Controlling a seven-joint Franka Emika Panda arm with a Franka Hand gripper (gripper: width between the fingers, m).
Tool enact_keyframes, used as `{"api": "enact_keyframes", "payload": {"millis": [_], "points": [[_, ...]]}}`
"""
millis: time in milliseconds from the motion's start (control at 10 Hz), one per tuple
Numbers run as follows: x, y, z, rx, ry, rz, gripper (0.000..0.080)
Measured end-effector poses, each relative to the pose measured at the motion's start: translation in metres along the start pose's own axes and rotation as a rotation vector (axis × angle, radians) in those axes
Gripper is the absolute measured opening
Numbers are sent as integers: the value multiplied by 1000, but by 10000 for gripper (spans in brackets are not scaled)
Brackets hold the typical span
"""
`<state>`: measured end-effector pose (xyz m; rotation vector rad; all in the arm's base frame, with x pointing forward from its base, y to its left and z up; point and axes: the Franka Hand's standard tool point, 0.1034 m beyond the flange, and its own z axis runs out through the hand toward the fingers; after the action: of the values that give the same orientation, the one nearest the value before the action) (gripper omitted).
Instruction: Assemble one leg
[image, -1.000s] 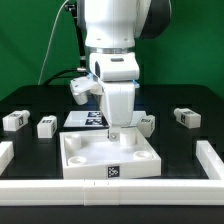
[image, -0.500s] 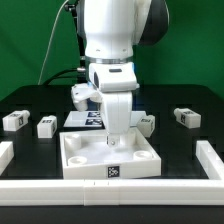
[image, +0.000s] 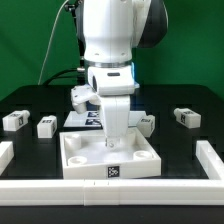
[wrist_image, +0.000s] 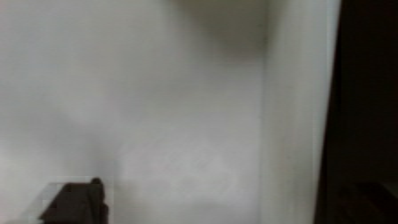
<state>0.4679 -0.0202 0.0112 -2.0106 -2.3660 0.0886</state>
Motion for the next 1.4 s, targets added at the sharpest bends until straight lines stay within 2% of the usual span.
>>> {"api": "enact_keyframes", "payload": {"millis": [100,500,600,700,1300,1400], "points": [[1,-1,2,4,1,4,650],[0,-1,3,5,2,13,101],[0,0,2,2,1,14,101],[0,1,2,-4,1,14,59],[1,2,1,-9,1,17,60],[11,5,1,-11,5,69,60]]}}
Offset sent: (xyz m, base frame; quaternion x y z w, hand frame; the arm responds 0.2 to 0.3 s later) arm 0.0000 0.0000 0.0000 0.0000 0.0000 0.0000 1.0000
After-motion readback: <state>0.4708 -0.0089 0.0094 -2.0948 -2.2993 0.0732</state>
